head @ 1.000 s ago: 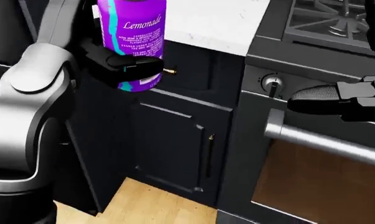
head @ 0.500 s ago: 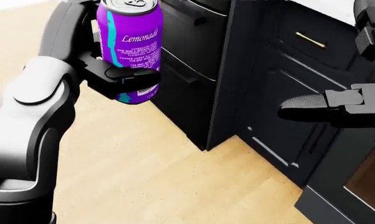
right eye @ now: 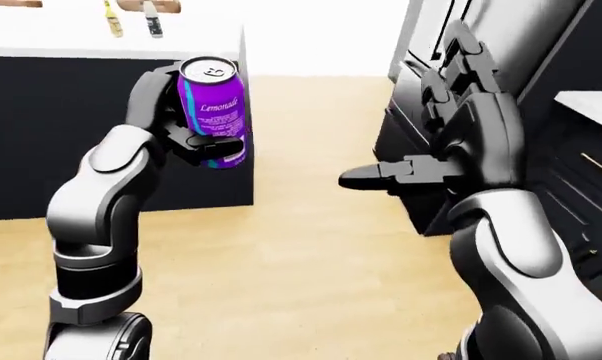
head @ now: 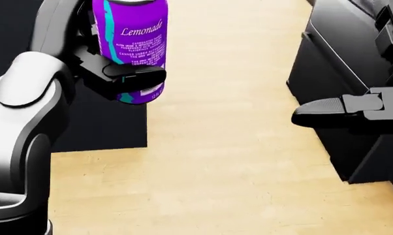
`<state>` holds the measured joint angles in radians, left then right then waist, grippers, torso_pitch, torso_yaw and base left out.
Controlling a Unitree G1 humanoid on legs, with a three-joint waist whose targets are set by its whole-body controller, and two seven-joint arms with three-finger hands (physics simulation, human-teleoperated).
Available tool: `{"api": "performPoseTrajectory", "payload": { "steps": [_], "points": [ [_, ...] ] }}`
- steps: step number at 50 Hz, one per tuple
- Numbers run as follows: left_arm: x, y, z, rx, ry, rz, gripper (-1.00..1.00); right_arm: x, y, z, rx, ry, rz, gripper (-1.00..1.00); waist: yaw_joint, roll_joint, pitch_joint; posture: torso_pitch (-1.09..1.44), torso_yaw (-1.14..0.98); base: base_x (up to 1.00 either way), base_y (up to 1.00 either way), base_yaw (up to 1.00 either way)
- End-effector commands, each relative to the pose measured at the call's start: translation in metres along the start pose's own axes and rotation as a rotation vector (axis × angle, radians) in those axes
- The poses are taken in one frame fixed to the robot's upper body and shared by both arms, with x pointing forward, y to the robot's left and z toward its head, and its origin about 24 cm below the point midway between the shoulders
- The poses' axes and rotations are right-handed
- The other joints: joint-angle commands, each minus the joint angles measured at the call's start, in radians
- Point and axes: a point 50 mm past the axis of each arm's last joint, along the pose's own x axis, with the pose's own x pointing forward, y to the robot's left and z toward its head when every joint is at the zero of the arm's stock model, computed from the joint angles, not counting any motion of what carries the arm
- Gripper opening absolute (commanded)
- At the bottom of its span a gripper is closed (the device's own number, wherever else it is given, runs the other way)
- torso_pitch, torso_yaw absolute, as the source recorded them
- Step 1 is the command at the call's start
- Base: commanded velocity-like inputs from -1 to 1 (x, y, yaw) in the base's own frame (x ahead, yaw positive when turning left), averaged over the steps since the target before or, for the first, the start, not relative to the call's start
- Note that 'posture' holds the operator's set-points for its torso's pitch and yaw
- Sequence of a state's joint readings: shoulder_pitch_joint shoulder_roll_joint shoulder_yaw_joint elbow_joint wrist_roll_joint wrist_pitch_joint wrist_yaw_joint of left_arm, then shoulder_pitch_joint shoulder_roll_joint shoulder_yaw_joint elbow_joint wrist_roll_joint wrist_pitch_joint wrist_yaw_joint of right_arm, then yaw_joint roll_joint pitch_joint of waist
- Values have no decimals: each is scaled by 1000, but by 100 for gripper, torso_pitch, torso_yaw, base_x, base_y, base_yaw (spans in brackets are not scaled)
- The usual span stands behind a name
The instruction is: Move the drinks to the dining counter.
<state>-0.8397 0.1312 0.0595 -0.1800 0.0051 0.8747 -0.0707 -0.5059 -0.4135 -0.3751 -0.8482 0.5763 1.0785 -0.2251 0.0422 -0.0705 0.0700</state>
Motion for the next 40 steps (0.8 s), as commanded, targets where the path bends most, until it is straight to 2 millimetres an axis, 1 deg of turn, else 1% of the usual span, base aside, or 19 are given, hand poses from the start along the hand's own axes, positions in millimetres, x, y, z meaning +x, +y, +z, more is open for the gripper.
{"api": "performPoseTrajectory", "payload": {
  "steps": [1,4,5,6,8,10,11,12,14,16,17,24,25,26,27,29,33,35,40],
  "points": [
    [-2,-3,21,6,-101,-12,-100,0,-4,8,-10,-51,-30,100,-7,6,-20,0,0,0,0,100],
    [-2,-3,21,6,-101,-11,-100,0,-4,8,-10,-51,-27,100,-8,-44,-33,0,0,0,0,100],
    [-2,-2,20,6,-100,-11,-100,0,-4,7,-11,-51,-27,100,-12,-90,-51,0,0,0,0,100],
    [-1,-2,20,6,-100,-11,-100,0,-4,7,-12,-50,-27,100,-20,-31,-29,0,0,0,0,100],
    [-1,-3,19,6,-99,-11,-100,0,-4,6,-24,-47,-31,100,-3,-43,-43,0,0,0,0,99],
    [-1,-3,19,6,-99,-12,-100,0,-4,6,-27,-43,-31,100,-27,-16,-59,0,0,0,41,47],
    [-1,-3,19,6,-99,-11,-100,0,-3,6,-31,-42,-28,100,-5,-48,-63,0,0,1,65,0],
    [-1,-3,19,6,-99,-11,-100,0,-3,6,-32,-43,-27,100,-7,-43,-57,0,0,4,61,0],
    [-1,-3,19,8,-99,-13,-100,-1,-4,6,-38,-50,-22,100,-10,-20,-57,0,0,20,56,0],
    [-2,-3,19,7,-98,-12,-100,-1,-5,6,-35,-58,-25,100,-35,17,-27,0,0,53,65,0],
    [-2,-3,19,8,-98,-13,-100,-1,-5,7,-33,-59,-26,100,-41,20,-23,0,0,57,75,0],
    [-2,-4,17,9,-97,-14,-100,-1,-6,4,-40,-55,-44,100,-85,66,-37,0,0,57,70,0],
    [-2,-4,17,8,-96,-14,-100,-1,-6,4,-43,-53,-47,100,-98,121,-43,0,0,35,9,0],
    [-1,-4,17,9,-96,-13,-100,0,-6,4,-44,-51,-47,100,-88,202,-52,0,0,34,0,0],
    [-1,-4,17,9,-96,-14,-100,0,-6,4,-45,-50,-46,100,-83,172,-17,0,0,34,0,0],
    [-1,-4,17,9,-97,-15,-100,0,-6,5,-46,-53,-46,100,-73,146,-42,0,0,34,0,0],
    [-2,-4,17,10,-97,-15,-100,-1,-7,6,-36,-54,-49,100,-44,106,-36,0,0,42,-11,0],
    [-2,-4,18,11,-98,-16,-100,0,-7,5,-33,-54,-49,100,-58,120,-10,0,0,64,-82,0],
    [-2,-5,18,11,-98,-18,-100,0,-7,5,-33,-57,-52,100,-72,120,-23,0,0,65,-86,0]
  ]
}}
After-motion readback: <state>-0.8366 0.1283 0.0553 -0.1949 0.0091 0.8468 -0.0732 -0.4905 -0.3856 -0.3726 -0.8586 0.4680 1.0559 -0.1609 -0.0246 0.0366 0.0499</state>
